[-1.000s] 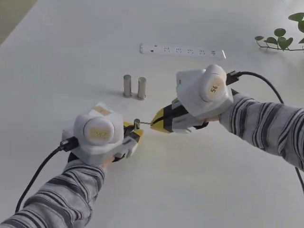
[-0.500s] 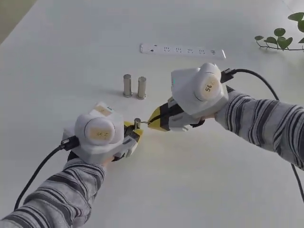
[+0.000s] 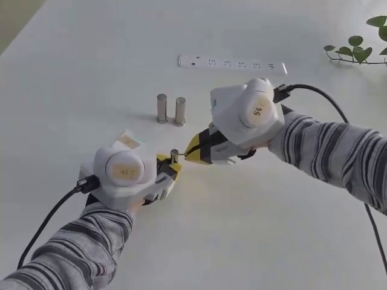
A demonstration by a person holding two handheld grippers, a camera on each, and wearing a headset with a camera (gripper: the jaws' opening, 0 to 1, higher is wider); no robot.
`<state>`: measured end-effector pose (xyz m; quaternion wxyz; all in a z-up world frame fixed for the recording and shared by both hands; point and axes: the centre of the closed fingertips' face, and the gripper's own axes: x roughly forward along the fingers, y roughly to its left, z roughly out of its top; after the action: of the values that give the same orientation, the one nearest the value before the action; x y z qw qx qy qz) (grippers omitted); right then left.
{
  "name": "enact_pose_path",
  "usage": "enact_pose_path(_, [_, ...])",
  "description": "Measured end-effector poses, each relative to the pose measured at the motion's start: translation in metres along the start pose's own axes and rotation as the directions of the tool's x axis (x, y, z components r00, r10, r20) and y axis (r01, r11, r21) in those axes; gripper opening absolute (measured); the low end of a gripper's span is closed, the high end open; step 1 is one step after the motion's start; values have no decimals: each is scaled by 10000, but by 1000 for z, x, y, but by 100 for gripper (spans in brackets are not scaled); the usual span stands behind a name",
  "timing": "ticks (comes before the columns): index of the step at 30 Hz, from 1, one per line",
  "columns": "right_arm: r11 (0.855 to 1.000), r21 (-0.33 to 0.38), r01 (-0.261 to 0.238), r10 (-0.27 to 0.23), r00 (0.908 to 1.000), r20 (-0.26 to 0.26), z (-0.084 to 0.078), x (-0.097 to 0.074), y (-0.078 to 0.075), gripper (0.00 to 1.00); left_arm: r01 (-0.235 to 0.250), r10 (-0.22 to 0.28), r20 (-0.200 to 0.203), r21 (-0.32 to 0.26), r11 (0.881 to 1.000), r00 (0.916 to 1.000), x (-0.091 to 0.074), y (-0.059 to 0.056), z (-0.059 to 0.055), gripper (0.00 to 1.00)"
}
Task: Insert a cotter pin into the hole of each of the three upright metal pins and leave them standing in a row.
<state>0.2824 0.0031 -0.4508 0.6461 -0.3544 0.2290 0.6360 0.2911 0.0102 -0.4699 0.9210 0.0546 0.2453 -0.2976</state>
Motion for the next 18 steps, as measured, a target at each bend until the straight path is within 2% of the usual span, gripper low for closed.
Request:
enact_pose_path(10, [9999,-154,3,-3,10000,-43,9,8,-1,0,-100,100,35,-114,9999,9999,1,0,0,5])
enact_pose_path(12, [9986,-503,130,-133,9999,-55,9,7,-1,0,-163,164,27,-234,9996,9999,1,1,0,5])
enact_pose_path(16, [9990,-344,286,-288,9996,-65,8,7,1,0,-187,188,49,-252,9995,9998,1,0,-1,5])
enact_pose_path(18, [9989,-327,324,-321,9994,89,11,5,1,2,-176,177,30,-235,9996,9998,2,0,-1,5])
